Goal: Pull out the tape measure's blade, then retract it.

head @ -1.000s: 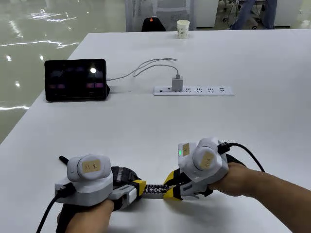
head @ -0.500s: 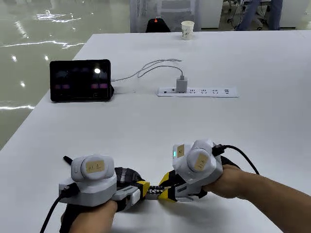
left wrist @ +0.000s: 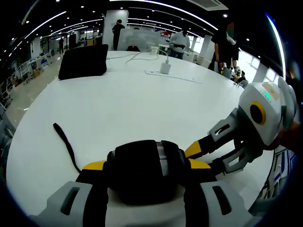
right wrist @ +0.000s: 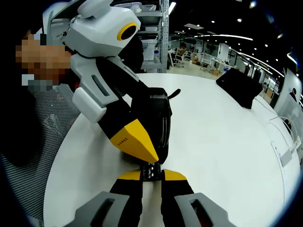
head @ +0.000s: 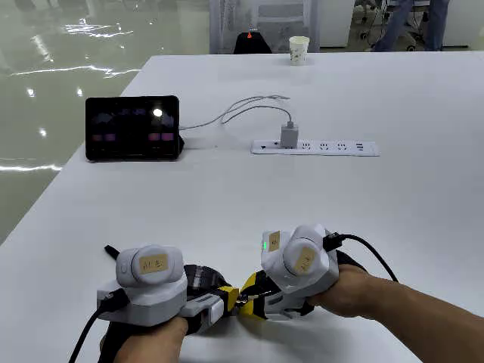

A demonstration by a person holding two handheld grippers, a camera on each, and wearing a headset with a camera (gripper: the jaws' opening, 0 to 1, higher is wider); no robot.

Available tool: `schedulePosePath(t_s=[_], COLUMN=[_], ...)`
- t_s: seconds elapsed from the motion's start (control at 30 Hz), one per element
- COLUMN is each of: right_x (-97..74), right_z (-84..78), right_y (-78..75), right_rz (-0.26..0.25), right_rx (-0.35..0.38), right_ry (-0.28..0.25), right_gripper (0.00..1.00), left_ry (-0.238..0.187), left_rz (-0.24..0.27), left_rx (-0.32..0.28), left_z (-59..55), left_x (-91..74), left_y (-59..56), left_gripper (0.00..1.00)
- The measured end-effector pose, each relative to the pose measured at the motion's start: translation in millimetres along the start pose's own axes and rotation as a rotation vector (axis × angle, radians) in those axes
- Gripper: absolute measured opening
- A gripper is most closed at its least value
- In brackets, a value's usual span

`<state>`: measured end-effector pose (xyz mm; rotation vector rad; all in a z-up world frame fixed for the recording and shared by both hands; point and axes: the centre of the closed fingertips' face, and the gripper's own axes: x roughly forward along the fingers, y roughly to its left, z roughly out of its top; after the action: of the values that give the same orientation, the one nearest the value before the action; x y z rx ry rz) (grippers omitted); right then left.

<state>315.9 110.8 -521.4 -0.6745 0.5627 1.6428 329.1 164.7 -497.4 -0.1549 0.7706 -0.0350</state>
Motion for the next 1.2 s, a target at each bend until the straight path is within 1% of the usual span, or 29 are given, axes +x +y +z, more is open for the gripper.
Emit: schedulePosePath(t_s=[0.27, 0.97, 1.2], right_x=[5.0, 5.4, 6.4], right_z=[5.1, 5.0, 3.3], right_y=[0.0, 1.9, 3.1], right_rz=[-0.006, -0.006, 0.001], right_rx=[-0.003, -0.013, -0.024], right_ry=[-0.008, -0.019, -0.018], right_gripper=[0.11, 0.12, 0.12], left_ry=[-0.003, 0.001, 0.006], left_rz=[-0.002, -0.019, -0.027], left_rx=[-0.002, 0.013, 0.008], left_z=[0.2, -0.4, -0.5], left_x=[-0.1, -0.4, -0.2], left_y=[0.1, -0.8, -1.2], left_gripper=[0.60, 0.62, 0.62])
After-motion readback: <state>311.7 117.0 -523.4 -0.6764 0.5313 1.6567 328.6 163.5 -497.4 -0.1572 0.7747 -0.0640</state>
